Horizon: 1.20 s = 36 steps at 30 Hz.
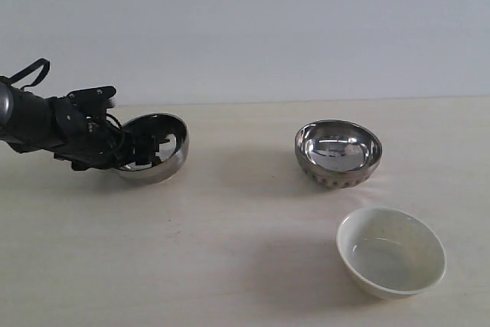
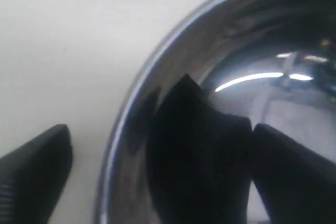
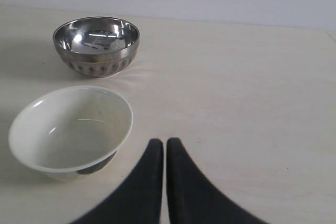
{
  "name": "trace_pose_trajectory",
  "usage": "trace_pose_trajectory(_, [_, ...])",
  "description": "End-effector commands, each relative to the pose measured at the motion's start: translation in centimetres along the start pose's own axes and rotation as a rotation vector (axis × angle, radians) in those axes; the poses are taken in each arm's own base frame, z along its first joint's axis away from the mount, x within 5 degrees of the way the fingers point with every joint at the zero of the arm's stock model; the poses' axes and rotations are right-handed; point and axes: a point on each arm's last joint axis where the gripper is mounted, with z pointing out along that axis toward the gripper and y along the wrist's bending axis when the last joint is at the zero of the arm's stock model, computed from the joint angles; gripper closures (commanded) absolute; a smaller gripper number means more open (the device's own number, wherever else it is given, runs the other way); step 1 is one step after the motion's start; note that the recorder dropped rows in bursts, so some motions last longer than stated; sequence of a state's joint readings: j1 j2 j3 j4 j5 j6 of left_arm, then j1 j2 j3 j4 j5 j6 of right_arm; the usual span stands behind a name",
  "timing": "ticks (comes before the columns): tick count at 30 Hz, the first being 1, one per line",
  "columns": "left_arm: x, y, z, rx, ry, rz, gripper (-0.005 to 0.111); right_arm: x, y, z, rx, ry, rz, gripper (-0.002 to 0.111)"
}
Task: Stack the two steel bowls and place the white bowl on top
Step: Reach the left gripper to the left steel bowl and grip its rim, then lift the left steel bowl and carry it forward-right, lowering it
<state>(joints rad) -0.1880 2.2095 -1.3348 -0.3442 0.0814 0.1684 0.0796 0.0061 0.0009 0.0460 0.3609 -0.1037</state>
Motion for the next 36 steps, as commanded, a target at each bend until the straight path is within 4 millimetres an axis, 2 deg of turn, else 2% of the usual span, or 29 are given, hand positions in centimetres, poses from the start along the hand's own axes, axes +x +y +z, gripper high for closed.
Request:
trace_pose_trajectory(1, [0.0, -0.4, 0.0, 0.007, 0.003, -0.009, 0.074, -0.1, 0.0, -0.1, 0.002, -0.011, -0.008, 0.108])
trace_pose_trajectory(2, [0.1, -0.4, 0.0, 0.009, 0.014, -0.009, 0.091, -0.1, 0.0, -0.1, 0.002, -0.011, -0.008, 0.108])
trace_pose_trajectory(3, [0.2, -0.4, 0.0, 0.011, 0.022, 0.0, 0.102, -0.1, 0.0, -0.1, 0.002, -0.011, -0.008, 0.108])
trace_pose_trajectory(8, [0.2, -0.5, -0.2, 0.016, 0.04, 0.005, 0.103, -0.1, 0.0, -0.1, 0.002, -0.011, -0.008, 0.108])
trace_pose_trajectory(12, [-0.5, -0.8, -1.4, 0.031, 0.048, -0.003, 0.103, -0.1, 0.0, -0.1, 0.002, -0.011, -0.008, 0.108])
trace_pose_trajectory(21, [-3.4, -1.9, -6.9, 0.082, 0.031, 0.009, 0.103, -0.1, 0.0, -0.1, 0.002, -0.011, -0.008, 0.108])
trace_pose_trajectory(26, [-4.0, -2.2, -9.9, 0.101, 0.023, 0.016, 0.103, -0.1, 0.0, -0.1, 0.002, -0.011, -0.008, 0.108])
trace_pose_trajectory(31, [-3.2, -2.3, -11.5, 0.108, 0.042, 0.015, 0.103, -0.1, 0.0, -0.1, 0.002, -0.011, -0.008, 0.108])
trace_pose_trajectory(36, [-1.6, -3.8, -12.3, 0.138, 0.076, 0.031, 0.103, -0.1, 0.0, -0.1, 0.002, -0.011, -0.008, 0.108])
